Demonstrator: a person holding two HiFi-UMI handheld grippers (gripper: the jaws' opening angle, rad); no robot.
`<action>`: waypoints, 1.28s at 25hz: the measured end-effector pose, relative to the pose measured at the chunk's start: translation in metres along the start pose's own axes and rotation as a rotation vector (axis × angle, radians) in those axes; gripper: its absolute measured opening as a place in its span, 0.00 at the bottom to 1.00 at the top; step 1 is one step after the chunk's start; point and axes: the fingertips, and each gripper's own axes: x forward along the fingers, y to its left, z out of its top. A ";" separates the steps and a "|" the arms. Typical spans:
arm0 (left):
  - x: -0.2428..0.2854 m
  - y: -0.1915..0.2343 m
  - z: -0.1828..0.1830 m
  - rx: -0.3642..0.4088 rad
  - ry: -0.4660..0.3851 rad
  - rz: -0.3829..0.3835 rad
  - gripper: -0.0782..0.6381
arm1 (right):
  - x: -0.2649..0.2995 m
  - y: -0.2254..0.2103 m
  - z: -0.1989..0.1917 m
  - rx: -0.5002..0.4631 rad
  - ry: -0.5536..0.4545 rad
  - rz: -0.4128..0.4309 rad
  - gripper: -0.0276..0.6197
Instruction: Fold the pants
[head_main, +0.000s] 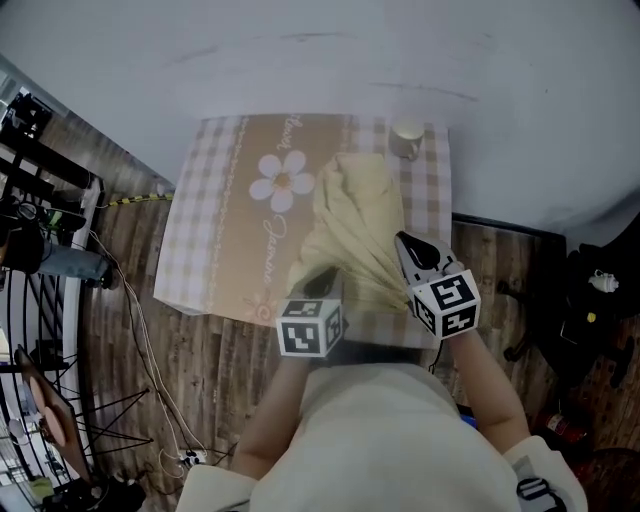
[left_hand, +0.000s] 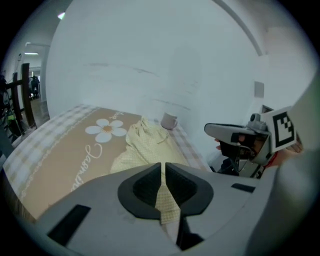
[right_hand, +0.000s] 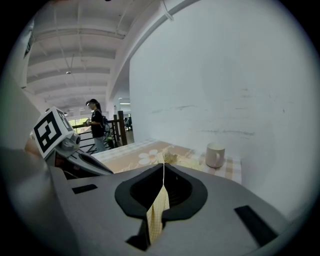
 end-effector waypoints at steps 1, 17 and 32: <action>-0.003 0.009 0.007 -0.004 -0.014 0.009 0.15 | 0.010 0.002 0.004 -0.004 0.001 0.008 0.05; -0.005 0.102 0.071 -0.037 -0.096 0.045 0.14 | 0.162 0.026 0.004 -0.029 0.172 0.075 0.19; 0.048 0.108 0.114 0.049 -0.083 -0.018 0.14 | 0.174 -0.020 -0.013 -0.074 0.236 -0.022 0.05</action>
